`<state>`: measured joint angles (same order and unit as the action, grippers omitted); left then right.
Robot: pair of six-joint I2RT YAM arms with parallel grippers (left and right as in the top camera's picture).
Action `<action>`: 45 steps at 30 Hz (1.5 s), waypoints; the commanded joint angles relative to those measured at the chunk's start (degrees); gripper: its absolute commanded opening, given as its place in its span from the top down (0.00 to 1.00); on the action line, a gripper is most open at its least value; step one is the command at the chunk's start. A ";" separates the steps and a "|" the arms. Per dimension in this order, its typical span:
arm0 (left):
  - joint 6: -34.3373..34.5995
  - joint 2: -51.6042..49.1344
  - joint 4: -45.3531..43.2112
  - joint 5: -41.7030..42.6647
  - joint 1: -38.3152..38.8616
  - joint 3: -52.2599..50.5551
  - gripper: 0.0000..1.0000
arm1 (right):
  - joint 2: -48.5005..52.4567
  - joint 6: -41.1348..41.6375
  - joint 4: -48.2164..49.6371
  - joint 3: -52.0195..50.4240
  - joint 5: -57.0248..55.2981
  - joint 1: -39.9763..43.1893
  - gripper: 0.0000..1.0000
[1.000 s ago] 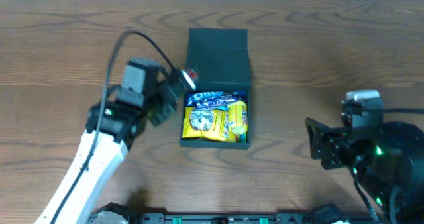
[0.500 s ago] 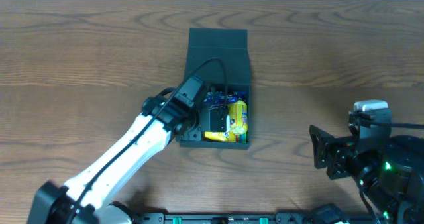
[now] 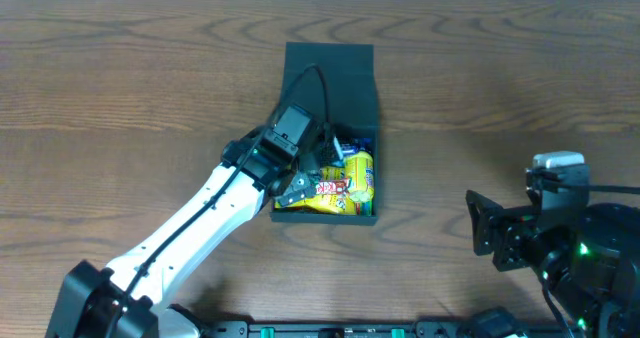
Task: Pack container
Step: 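Carry the KitKat bar into the box and release it, then raise both grippers to the edges of the upright box lid, then swing the lid down over the box with both grippers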
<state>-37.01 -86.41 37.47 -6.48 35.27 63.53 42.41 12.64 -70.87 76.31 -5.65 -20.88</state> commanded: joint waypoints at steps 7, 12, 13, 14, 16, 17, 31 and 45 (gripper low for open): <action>12.85 9.73 -0.52 3.13 -0.07 6.64 0.94 | 8.68 0.59 0.79 -2.78 -0.11 0.35 0.98; 25.05 7.48 -3.02 3.48 -7.08 6.62 0.94 | 21.11 0.61 10.78 -9.62 5.62 1.33 0.99; 29.77 5.81 -3.28 6.14 -11.32 6.62 0.94 | 24.46 0.59 12.94 -9.70 7.50 2.32 0.99; 31.06 3.87 -3.69 11.72 -15.82 6.62 0.94 | 28.13 0.59 15.39 -9.70 9.49 3.65 0.99; 31.23 -0.72 -5.70 22.84 -23.54 6.62 0.94 | 35.71 0.57 20.79 -9.70 15.02 7.13 0.99; 33.03 -3.04 -6.97 25.18 -26.18 6.64 0.94 | 39.45 0.59 23.19 -9.68 17.86 8.98 0.99; 45.22 -33.18 -12.15 42.05 -29.88 18.18 0.94 | 75.38 8.76 52.92 -9.57 51.89 16.28 0.99; 51.76 -36.06 -20.11 55.06 -26.14 22.16 0.94 | 78.36 13.60 67.84 -5.05 66.36 14.49 0.98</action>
<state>14.87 -121.78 16.86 40.93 7.53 82.72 120.53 28.47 -3.64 68.34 52.12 -5.63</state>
